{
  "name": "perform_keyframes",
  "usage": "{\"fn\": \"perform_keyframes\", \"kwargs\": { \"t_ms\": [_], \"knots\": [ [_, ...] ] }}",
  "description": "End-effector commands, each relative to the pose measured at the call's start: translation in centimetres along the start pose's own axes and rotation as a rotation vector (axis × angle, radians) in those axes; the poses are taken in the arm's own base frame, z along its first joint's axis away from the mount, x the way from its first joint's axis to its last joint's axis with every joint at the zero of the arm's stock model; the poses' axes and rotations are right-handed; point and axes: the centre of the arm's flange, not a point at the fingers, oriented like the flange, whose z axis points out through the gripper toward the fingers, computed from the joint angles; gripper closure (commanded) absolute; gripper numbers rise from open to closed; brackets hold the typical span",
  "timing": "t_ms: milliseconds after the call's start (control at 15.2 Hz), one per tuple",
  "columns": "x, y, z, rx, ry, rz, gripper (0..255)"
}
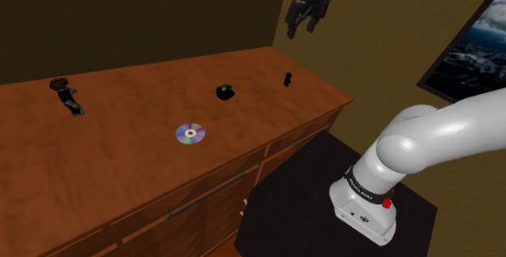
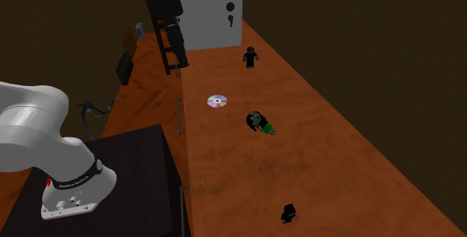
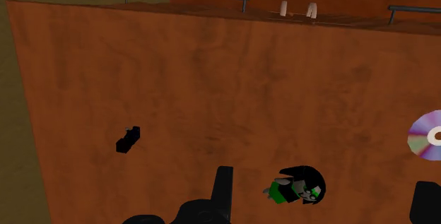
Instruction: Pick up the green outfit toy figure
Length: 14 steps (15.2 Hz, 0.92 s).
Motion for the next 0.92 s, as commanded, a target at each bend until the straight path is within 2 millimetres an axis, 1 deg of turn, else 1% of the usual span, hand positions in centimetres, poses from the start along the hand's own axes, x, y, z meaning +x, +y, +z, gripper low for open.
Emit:
{"fn": "perform_keyframes", "kwargs": {
  "t_ms": [0, 396, 858],
  "knots": [
    [2.2, -0.4, 1.9, 0.011, -0.021, 0.031, 0],
    [8.2, -1.2, 7.9, 0.044, -0.083, 0.121, 0],
    [14.9, -1.7, 15.2, 0.082, -0.156, 0.225, 0]
  ]
}}
